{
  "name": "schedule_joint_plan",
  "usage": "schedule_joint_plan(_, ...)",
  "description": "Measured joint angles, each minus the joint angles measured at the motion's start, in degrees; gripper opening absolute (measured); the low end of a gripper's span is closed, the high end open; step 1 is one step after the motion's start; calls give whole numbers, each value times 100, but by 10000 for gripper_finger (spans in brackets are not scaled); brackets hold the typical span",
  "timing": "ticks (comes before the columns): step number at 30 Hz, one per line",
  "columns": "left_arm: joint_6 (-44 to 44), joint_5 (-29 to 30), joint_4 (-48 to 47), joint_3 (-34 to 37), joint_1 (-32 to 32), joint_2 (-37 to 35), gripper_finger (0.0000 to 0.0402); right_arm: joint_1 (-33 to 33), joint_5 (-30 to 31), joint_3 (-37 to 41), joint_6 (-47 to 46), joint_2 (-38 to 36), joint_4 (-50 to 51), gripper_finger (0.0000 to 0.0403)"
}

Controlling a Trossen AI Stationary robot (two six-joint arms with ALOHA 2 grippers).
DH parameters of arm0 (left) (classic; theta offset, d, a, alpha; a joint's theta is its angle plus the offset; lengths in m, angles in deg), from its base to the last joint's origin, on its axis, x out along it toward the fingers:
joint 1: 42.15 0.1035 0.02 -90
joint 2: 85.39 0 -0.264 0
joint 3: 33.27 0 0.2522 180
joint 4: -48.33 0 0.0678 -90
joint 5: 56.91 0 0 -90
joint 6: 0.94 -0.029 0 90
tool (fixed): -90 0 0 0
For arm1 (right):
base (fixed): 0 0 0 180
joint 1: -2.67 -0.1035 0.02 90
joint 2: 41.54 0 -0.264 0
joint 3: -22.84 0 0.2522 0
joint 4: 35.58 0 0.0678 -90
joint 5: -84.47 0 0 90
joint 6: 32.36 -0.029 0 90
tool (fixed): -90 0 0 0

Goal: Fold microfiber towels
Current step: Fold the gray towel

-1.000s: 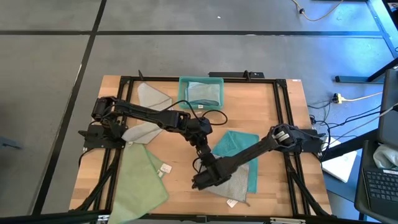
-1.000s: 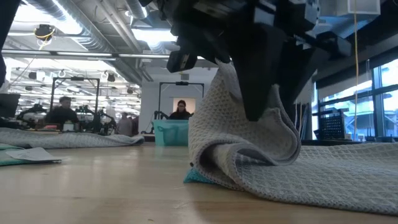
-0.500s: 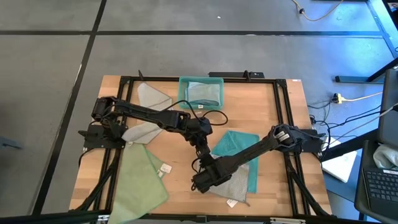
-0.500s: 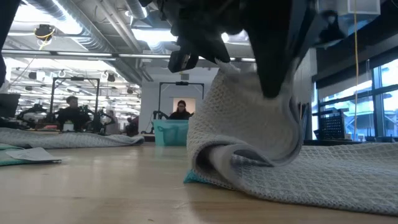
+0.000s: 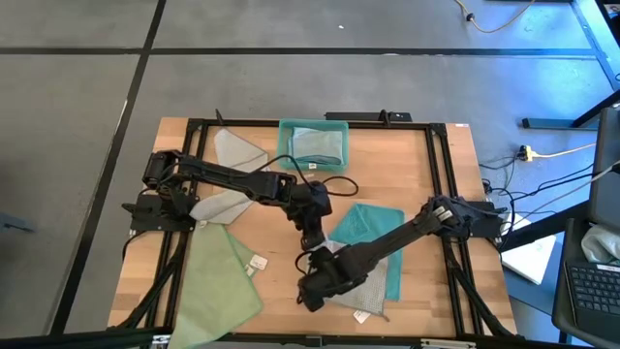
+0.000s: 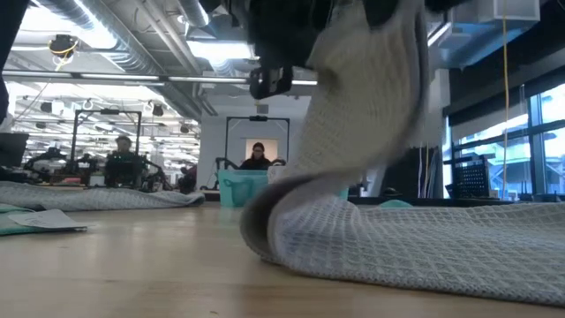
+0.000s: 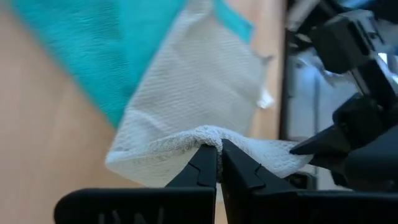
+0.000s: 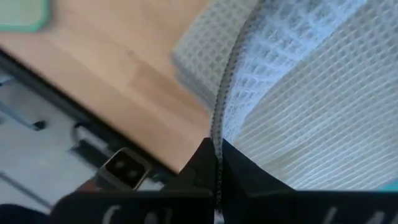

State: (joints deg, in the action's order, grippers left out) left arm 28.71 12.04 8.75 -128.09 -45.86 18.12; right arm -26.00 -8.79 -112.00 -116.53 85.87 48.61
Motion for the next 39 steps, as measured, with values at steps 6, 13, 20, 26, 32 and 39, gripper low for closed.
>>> schedule_joint_plan(6,-181,-193,813,0,-110,0,0,-375,-4,-299,-711,0,642,4)
schedule_joint_plan(13,-138,-235,1638,9,-119,338,0,-673,-86,-234,-1170,0,912,5)
schedule_joint_plan(20,275,-358,2117,9,-262,800,0,-798,-247,-223,-1198,0,1085,5)
schedule_joint_plan(26,752,-192,3379,7,-465,1098,0,-978,-559,64,-1424,0,1179,5)
schedule_joint_plan(32,774,305,3570,0,-490,1163,0,-1026,-502,142,-1457,4,1507,5)
schedule_joint_plan(39,730,352,3575,0,-441,1163,0,-1036,-547,144,-1456,4,1596,8)
